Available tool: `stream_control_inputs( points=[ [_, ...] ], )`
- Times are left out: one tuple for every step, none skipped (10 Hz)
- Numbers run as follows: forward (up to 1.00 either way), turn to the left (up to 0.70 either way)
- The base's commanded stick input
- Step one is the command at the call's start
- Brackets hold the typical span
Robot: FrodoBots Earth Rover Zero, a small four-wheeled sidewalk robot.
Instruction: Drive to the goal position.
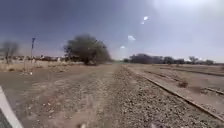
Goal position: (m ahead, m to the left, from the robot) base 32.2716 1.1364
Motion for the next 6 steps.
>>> stream_control_inputs(
  points=[
    [0.70, 0.00],
    [0.70, 0.00],
    [0.70, 0.00],
    [0.70, 0.00],
    [0.70, 0.00],
    [0.70, 0.00]
  ],
)
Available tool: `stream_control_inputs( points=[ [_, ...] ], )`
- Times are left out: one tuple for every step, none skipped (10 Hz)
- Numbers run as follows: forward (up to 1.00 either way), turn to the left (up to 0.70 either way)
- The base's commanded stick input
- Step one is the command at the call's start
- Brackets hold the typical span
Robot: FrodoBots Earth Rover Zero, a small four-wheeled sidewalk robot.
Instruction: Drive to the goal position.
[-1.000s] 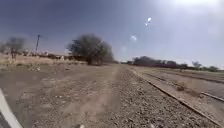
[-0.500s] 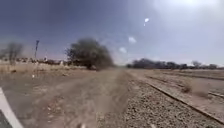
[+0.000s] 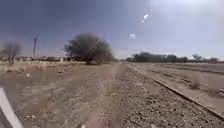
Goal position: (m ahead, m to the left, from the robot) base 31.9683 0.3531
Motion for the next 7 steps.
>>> stream_control_inputs(
  points=[
    [0.70, 0.00],
    [0.70, 0.00],
    [0.70, 0.00],
    [0.70, 0.00],
    [0.70, 0.00],
    [0.70, 0.00],
    [0.70, 0.00]
  ],
)
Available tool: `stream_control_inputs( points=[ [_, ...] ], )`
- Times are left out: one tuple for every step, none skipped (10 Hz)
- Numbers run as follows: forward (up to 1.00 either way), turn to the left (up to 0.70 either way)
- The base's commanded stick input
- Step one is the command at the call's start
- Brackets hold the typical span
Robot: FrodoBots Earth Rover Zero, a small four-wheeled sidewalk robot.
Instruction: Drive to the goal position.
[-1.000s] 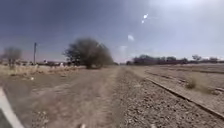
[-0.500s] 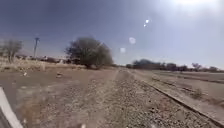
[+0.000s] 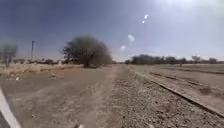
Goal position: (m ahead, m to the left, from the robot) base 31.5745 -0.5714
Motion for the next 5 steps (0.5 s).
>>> stream_control_inputs(
  points=[
    [0.70, 0.00],
    [0.70, 0.00],
    [0.70, 0.00],
    [0.70, 0.00],
    [0.70, 0.00]
  ],
)
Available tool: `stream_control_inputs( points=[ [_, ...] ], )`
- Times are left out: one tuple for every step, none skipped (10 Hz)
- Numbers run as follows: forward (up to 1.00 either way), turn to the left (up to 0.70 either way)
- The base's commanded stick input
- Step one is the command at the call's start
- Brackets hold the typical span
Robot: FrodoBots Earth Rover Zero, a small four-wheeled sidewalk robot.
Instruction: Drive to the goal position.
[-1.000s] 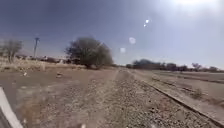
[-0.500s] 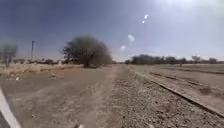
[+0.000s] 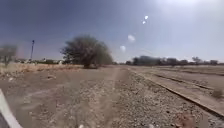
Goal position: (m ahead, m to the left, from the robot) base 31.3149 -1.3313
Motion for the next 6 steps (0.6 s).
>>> stream_control_inputs(
  points=[
    [0.70, 0.00],
    [0.70, 0.00],
    [0.70, 0.00],
    [0.70, 0.00],
    [0.70, 0.00],
    [0.70, 0.00]
  ],
)
